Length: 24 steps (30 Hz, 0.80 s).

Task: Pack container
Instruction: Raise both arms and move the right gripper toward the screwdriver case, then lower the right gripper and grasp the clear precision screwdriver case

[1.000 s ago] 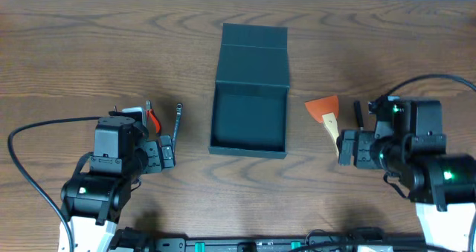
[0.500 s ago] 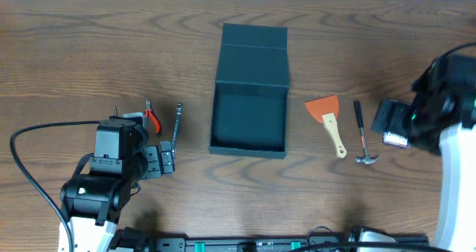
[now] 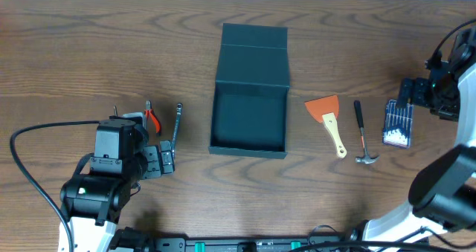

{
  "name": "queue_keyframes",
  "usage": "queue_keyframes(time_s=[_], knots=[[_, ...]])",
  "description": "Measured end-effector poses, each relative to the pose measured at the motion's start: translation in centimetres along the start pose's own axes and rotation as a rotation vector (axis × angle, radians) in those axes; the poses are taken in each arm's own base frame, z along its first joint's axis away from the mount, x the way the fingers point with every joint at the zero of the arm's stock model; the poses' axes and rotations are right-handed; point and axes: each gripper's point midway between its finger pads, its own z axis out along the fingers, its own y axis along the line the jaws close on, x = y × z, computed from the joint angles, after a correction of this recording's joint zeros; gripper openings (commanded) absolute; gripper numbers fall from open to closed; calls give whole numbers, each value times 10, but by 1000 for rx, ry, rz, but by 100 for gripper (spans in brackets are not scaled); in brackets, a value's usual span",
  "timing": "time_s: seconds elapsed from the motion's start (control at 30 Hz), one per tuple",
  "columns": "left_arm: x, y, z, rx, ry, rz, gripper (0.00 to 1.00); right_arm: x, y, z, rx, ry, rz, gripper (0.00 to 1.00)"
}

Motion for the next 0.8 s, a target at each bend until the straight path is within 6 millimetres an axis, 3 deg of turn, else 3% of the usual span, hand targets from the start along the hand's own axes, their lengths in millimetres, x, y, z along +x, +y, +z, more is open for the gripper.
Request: queue_keyframes(time_s=[0.23,0.53,0.8], knots=[[-2,0,0,2,-7,0,99,-6,-14,34,-30,47,-44,99],[-14,-4,0,15,-58,-2,99,-13,-7,82,-93,105,-67,99],[-14,-4,-1,15,-59,-2,98,-18,-3,93,-116,97,-71,99]])
